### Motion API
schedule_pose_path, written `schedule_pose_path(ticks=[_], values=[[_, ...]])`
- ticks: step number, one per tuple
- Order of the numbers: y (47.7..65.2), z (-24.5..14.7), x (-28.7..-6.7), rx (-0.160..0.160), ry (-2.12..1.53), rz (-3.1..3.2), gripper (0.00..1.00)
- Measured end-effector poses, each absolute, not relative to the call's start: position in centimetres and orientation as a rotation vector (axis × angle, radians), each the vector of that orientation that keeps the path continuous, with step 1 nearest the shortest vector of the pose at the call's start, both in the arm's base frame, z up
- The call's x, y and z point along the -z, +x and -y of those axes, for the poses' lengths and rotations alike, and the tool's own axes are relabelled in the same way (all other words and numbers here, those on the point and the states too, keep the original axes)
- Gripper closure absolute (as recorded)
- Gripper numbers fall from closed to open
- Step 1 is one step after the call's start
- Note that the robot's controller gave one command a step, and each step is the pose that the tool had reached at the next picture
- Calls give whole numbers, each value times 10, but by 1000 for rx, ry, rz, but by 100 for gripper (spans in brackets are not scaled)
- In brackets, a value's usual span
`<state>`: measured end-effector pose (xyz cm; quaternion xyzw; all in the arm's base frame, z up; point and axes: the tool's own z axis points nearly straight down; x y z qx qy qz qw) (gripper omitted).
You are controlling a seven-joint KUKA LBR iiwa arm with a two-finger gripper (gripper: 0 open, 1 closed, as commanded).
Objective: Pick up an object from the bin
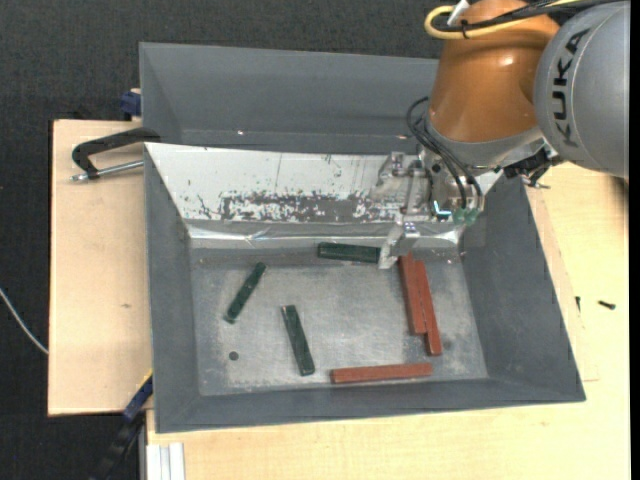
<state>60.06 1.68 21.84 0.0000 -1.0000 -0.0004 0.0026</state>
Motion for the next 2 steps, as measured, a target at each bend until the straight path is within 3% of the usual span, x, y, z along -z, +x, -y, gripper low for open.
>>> schedule_pose_path(ticks=[1, 2], values=[[602, -17, -223, 2, -1, 3145, 0], [597, -29, -161, 1, 35, 3148, 0]])
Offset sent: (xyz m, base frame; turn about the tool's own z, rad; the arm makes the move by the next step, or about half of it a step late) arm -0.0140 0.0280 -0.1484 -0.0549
